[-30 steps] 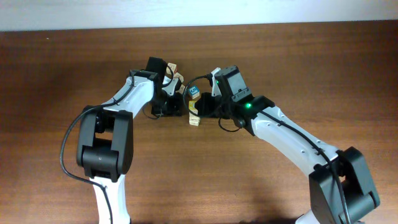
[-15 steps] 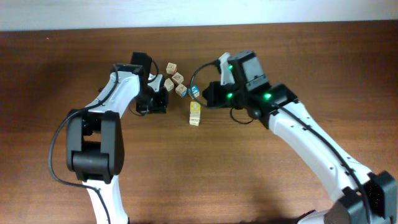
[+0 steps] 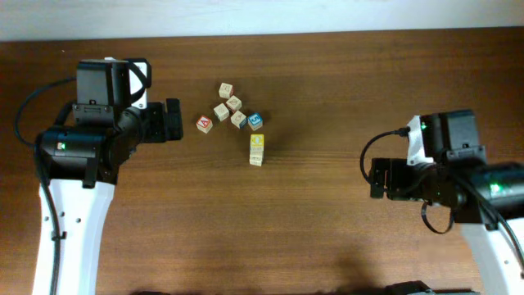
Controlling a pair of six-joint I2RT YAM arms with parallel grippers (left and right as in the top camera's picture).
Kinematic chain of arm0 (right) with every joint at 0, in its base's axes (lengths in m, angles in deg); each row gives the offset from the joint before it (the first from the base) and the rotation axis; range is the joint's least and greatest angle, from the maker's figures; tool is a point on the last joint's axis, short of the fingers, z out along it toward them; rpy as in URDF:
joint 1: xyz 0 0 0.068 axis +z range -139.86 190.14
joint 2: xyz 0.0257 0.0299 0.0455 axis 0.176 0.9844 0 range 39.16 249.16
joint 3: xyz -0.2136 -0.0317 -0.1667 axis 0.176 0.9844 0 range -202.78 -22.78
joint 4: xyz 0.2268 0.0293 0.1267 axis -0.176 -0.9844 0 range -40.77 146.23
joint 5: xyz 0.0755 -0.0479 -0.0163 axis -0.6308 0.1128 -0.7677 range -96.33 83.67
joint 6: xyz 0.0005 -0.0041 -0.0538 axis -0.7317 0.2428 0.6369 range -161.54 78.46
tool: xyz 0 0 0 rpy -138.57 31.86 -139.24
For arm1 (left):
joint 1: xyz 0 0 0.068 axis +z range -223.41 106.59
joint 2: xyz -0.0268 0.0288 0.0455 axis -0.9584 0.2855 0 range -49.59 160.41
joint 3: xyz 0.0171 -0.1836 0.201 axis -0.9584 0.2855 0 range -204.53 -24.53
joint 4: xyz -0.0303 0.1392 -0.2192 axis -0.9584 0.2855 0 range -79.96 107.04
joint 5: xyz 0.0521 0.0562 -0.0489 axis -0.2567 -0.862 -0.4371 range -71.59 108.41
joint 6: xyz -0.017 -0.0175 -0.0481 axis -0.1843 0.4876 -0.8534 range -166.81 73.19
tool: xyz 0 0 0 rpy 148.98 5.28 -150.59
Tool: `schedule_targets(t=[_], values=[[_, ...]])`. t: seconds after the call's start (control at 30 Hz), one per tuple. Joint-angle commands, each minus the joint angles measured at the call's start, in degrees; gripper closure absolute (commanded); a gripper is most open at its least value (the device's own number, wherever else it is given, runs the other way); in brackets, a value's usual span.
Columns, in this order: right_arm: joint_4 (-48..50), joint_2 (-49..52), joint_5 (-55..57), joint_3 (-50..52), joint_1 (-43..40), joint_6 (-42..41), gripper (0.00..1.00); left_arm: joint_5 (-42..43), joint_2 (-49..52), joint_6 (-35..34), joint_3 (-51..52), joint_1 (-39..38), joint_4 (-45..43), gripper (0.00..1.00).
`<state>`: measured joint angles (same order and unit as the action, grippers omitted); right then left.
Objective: Rotate 4 blocks
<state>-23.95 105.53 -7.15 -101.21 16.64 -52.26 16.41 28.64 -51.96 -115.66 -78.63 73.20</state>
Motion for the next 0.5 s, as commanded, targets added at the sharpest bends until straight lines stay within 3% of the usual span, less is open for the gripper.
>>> schedule_targets(t=[0.0,0.07,0.1,0.13,0.17,0.2,0.27,0.33,0.47], values=[[1.64,3.96,2.38,-0.11,-0.22,0.04,0.01,-0.81,-0.96,0.46,-0.31,0.13,-0.04,0.01],[21.59,0.42,2.32,4.66,-0.22,10.38,0.01,-0.81,-0.96,0.46,-0.31,0.13,-0.04,0.01],[34.07,-5.64,1.01,11.89,-0.28,16.26,0.01,-0.81,-0.96,0.46,-0.31,0.13,-0.04,0.01],[49.7,-14.47,0.31,23.5,-0.76,21.0,0.01,-0.81,-0.96,0.46,-0.31,0.13,-0.04,0.01],[58.29,-21.11,-1.42,32.3,-2.4,21.44,0.01,-0.81,-0.96,0.46,-0.31,0.13,-0.04,0.01],[70.9,-34.38,-2.21,47.36,-5.03,21.44,0.01,-0.81,-0.96,0.46,-0.31,0.13,-0.04,0.01],[75.34,-52.11,-4.63,63.34,-9.07,21.44,0.01,-0.81,-0.96,0.46,-0.31,0.13,-0.02,0.01],[77.99,-62.58,-4.83,74.44,-9.16,21.4,0.01,-0.81,-0.96,0.46,-0.31,0.13,-0.02,0.01],[76.13,-66.18,-4.76,78.12,-9.16,20.76,0.01,-0.81,-0.96,0.46,-0.31,0.13,-0.04,0.01]])
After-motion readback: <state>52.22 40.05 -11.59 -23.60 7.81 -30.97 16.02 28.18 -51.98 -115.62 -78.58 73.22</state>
